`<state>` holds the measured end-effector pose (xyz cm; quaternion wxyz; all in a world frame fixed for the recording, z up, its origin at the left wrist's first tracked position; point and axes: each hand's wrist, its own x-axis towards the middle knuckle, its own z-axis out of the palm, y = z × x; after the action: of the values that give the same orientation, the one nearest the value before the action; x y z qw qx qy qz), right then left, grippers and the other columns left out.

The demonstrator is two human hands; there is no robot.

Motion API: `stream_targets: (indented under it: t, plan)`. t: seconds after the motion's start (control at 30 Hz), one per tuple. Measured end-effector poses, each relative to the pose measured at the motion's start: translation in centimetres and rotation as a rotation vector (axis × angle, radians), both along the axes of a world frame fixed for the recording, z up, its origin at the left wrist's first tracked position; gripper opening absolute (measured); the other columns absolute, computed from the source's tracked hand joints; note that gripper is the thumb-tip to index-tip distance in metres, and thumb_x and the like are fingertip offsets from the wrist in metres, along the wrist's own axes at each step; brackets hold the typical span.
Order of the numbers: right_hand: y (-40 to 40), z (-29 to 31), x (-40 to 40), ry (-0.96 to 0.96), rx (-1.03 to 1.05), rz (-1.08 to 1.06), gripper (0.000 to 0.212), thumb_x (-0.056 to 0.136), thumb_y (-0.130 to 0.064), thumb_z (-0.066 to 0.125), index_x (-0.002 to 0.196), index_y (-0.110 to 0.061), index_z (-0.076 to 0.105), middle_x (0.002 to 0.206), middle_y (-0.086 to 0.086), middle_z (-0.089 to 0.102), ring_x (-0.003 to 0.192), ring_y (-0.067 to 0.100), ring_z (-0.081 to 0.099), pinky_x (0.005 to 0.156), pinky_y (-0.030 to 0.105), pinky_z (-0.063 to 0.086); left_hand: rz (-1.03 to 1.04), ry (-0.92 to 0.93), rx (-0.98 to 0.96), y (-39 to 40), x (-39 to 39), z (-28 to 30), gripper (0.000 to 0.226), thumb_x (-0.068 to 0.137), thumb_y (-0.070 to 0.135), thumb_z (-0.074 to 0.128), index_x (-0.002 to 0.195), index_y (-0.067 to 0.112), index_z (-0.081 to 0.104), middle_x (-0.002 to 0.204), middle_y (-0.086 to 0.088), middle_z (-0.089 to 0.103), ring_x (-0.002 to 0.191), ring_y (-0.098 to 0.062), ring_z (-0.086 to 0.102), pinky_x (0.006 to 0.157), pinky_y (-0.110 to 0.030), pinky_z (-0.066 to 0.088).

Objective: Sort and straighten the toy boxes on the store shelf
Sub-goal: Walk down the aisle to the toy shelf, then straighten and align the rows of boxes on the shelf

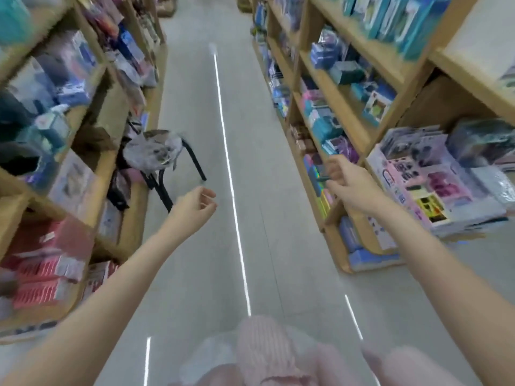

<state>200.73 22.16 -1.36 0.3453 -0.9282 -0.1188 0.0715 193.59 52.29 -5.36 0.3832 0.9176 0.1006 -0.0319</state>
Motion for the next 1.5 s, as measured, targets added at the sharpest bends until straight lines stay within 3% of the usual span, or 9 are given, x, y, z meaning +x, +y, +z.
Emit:
stream_targets:
  t: [0.23,0.3,0.4,0.53,0.77,0.97,1.13,1.3,1.5]
  plan:
    - [-0.5,4.4,24.2,-0.250,0.020,-0.273,0.042,0.087,-0.008,0.052,0.128,-0.010,0.040,0.111,0.007,0.053,0.102,0.018,0.049,0.086,0.026,0.035,-0.266,-0.286,0.186,1.2,29.1,3.7,0.027,0.086,0.002,0.051,0.112,0.007,0.055,0.099,-0.001,0.059,0.086,-0.015,0.054,0.076,-0.024,0.036]
    - [-0.3,4.0,31.7,-0.283,0.027,-0.344,0.042,0.087,-0.009,0.052,0.128,-0.010,0.039,0.115,0.010,0.052,0.108,0.023,0.049,0.093,0.036,0.039,-0.300,-0.347,0.222,1.5,37.1,3.6,0.028,0.086,0.002,0.052,0.114,0.005,0.054,0.105,-0.005,0.059,0.090,-0.017,0.054,0.077,-0.022,0.034]
    - [0.6,4.4,42.4,-0.269,-0.020,-0.413,0.043,0.087,-0.013,0.052,0.128,-0.012,0.038,0.127,0.013,0.046,0.117,0.030,0.044,0.101,0.045,0.038,-0.360,-0.398,0.311,2.1,48.0,4.3,0.030,0.086,0.006,0.051,0.116,0.004,0.054,0.110,-0.012,0.056,0.099,-0.029,0.052,0.084,-0.033,0.039]
    - [2.8,6.0,55.1,-0.269,-0.099,-0.420,0.042,0.087,-0.013,0.051,0.128,-0.009,0.040,0.132,0.016,0.039,0.125,0.034,0.034,0.104,0.041,0.029,-0.441,-0.451,0.412,4.1,60.9,5.6,0.033,0.077,0.018,0.041,0.101,0.006,0.061,0.101,-0.011,0.058,0.088,-0.036,0.055,0.078,-0.044,0.044]
    - [3.8,8.2,74.2,-0.407,-0.174,-0.595,0.040,0.087,-0.013,0.054,0.125,-0.009,0.043,0.130,0.013,0.037,0.125,0.033,0.028,0.102,0.038,0.025,-0.517,-0.552,0.299,4.3,85.0,6.2,0.025,0.085,0.003,0.052,0.108,0.009,0.059,0.115,-0.007,0.054,0.105,-0.025,0.051,0.080,-0.023,0.029]
    - [2.6,8.4,83.6,-0.424,-0.294,-0.801,0.068,0.082,-0.029,0.066,0.137,-0.014,0.030,0.143,0.013,0.023,0.133,0.030,0.018,0.110,0.041,0.016,-0.798,-0.605,0.295,-0.4,102.4,7.5,0.028,0.079,0.010,0.051,0.103,-0.001,0.059,0.098,-0.019,0.057,0.087,-0.039,0.056,0.071,-0.037,0.042]
    - [-0.8,8.1,88.0,-0.346,-0.609,-0.857,0.091,0.075,-0.039,0.071,0.144,-0.019,0.016,0.148,0.012,0.019,0.137,0.031,0.018,0.111,0.050,0.015,-0.983,-0.727,0.320,-7.4,112.1,7.1,0.048,0.073,0.007,0.065,0.119,0.005,0.053,0.120,-0.017,0.054,0.105,-0.039,0.050,0.085,-0.048,0.041]
    - [-2.7,7.9,91.9,-0.312,-0.880,-0.898,0.079,0.079,-0.041,0.064,0.142,-0.018,0.023,0.125,0.010,0.051,0.127,0.025,0.035,0.111,0.047,-0.006,-1.079,-0.809,0.330,-12.3,118.4,7.2,0.053,0.075,0.030,0.048,0.125,0.012,0.044,0.132,-0.017,0.045,0.121,-0.036,0.035,0.094,-0.054,0.033]
    - [-3.1,8.7,92.6,-0.266,-0.771,-0.869,0.070,0.074,-0.030,0.073,0.134,-0.016,0.040,0.112,0.007,0.059,0.120,0.023,0.040,0.111,0.034,-0.002,-1.129,-0.955,0.310,-15.6,125.2,9.5,0.070,0.070,0.022,0.075,0.129,0.010,0.039,0.136,-0.022,0.038,0.123,-0.037,0.030,0.098,-0.053,0.028]
